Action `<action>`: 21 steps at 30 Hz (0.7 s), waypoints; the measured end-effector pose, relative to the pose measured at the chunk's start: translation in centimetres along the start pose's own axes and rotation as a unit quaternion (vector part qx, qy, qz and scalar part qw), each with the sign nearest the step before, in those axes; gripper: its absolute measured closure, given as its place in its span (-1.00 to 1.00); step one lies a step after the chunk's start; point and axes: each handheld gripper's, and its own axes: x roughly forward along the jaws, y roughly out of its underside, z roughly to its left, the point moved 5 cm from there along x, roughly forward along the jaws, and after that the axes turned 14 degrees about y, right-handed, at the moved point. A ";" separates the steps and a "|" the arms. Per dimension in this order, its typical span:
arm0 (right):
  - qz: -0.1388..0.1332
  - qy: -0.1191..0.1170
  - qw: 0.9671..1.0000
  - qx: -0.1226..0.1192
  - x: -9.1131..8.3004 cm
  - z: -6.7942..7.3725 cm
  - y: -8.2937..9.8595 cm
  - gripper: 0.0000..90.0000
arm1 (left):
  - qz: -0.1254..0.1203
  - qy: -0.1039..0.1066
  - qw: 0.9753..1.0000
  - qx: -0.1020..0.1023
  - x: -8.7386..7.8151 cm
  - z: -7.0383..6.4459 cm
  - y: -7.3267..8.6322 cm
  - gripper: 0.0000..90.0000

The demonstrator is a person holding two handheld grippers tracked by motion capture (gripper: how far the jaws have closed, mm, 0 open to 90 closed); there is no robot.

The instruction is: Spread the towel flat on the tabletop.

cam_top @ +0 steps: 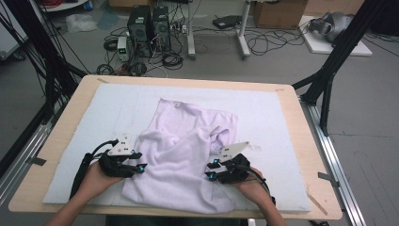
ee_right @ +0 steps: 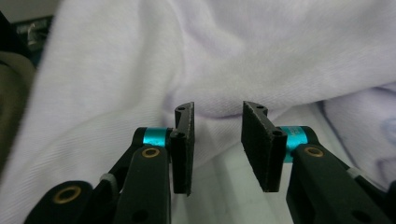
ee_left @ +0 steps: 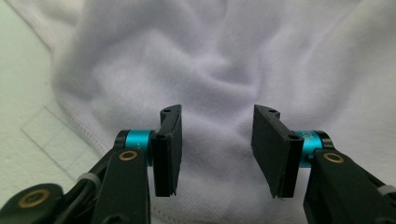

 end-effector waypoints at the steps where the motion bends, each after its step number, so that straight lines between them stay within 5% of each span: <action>1: 0.011 0.000 1.000 -0.001 0.6 0.0 0.1 0.43 | 0.007 0.005 1.000 0.001 0.4 0.0 0.3 0.33; 5: 0.002 -0.013 1.000 -0.001 1.0 0.0 0.1 0.89 | -0.002 0.011 1.000 0.006 0.7 -0.5 0.2 0.92; 10: -0.006 -0.011 1.000 0.003 -0.1 0.1 0.1 0.95 | -0.009 0.010 1.000 0.004 0.1 -0.8 0.0 0.94; 21: -0.050 0.017 0.999 0.010 -7.2 1.4 1.0 0.95 | -0.053 0.023 0.998 0.023 -2.4 -3.1 -1.3 0.95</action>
